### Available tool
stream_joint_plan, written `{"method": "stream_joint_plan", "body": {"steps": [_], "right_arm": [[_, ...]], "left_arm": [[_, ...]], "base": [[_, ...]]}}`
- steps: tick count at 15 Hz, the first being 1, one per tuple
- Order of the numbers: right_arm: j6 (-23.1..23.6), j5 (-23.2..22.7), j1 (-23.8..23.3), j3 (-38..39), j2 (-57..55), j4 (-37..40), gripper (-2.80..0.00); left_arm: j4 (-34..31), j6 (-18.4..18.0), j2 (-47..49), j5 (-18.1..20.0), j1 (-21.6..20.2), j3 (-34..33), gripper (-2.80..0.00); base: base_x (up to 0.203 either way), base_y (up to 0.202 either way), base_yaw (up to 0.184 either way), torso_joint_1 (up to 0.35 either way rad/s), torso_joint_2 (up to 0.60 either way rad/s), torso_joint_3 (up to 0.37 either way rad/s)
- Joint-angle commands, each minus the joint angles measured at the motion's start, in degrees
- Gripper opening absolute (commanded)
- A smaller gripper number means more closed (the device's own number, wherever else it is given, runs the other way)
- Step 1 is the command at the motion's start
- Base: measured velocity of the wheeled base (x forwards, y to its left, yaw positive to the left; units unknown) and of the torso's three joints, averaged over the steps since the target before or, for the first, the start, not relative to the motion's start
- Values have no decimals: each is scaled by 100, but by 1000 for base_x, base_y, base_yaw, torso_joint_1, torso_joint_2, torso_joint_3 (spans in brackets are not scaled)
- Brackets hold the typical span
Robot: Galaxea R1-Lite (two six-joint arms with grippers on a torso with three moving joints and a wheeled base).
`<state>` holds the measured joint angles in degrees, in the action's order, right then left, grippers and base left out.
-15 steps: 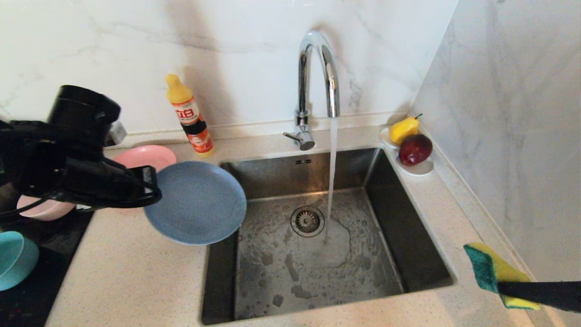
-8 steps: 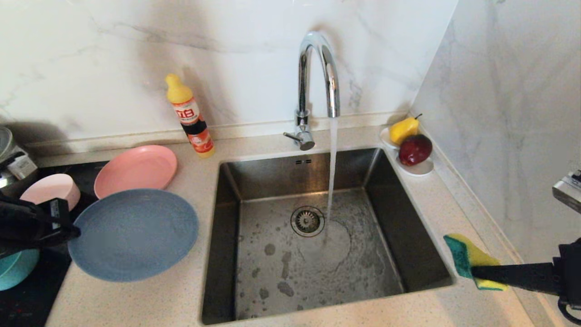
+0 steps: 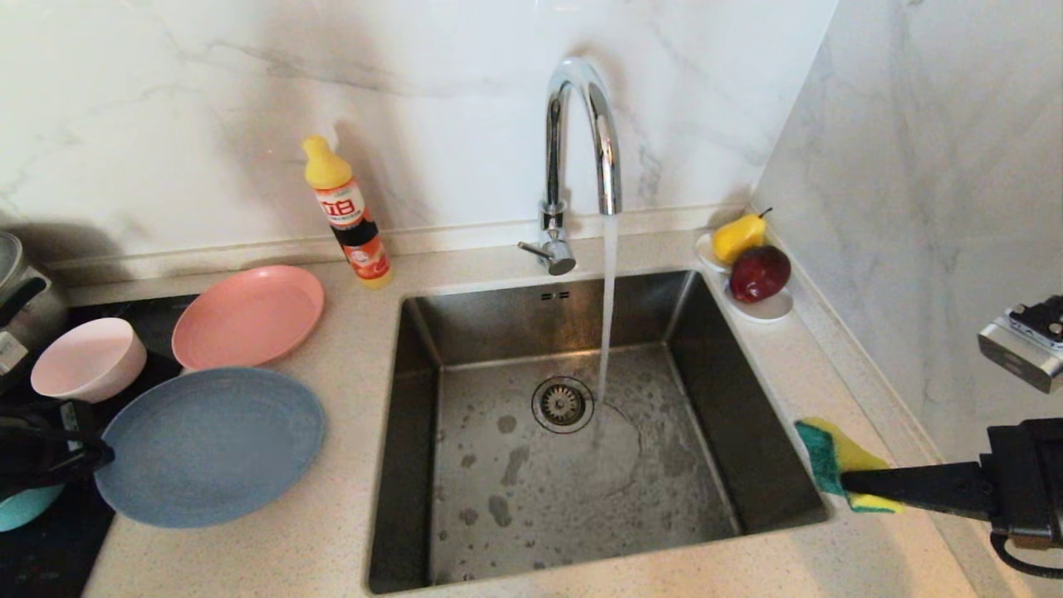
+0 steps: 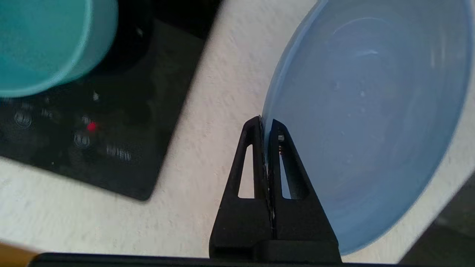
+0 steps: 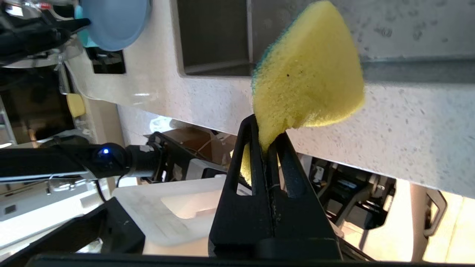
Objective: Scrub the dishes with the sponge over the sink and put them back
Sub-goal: Place the plate on the table
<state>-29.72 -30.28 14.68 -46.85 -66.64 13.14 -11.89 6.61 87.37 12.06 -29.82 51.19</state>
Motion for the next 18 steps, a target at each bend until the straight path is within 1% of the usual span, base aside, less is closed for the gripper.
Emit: {"method": "stream_joint_plan", "body": {"steps": [1,4,6,11,13,14,16,17,18], "right_arm": [[-17,-65,-44,9,-76,4,-280],[-8,-75,-53,9,-99,4,-280],[-17,-75,-53,0,-137,4,-280],[-17,-83,-53,-9,-197,4,-280],[-17,-83,-53,0,-227,4,-280],[-17,-83,-53,4,-236,4,-280],[-17,-83,-53,9,-265,4,-280],[-17,-83,-53,0,-280,4,-280],[-17,-83,-53,-8,-280,4,-280]], "left_arm": [[79,3,354,204,-202,-26,-280],[175,-6,565,320,-435,-78,-280],[178,-36,589,461,-553,-116,-280],[187,-101,580,481,-784,-223,-280],[187,-193,623,473,-806,-284,-280],[187,-212,632,490,-806,-294,0],[187,-211,596,585,-806,-273,0],[187,-211,590,800,-806,-237,0],[194,-207,553,917,-806,-146,0]], "base": [[0,0,0,0,0,0],[0,0,0,0,0,0],[0,0,0,0,0,0],[0,0,0,0,0,0],[0,0,0,0,0,0],[0,0,0,0,0,0],[0,0,0,0,0,0],[0,0,0,0,0,0],[0,0,0,0,0,0]]}}
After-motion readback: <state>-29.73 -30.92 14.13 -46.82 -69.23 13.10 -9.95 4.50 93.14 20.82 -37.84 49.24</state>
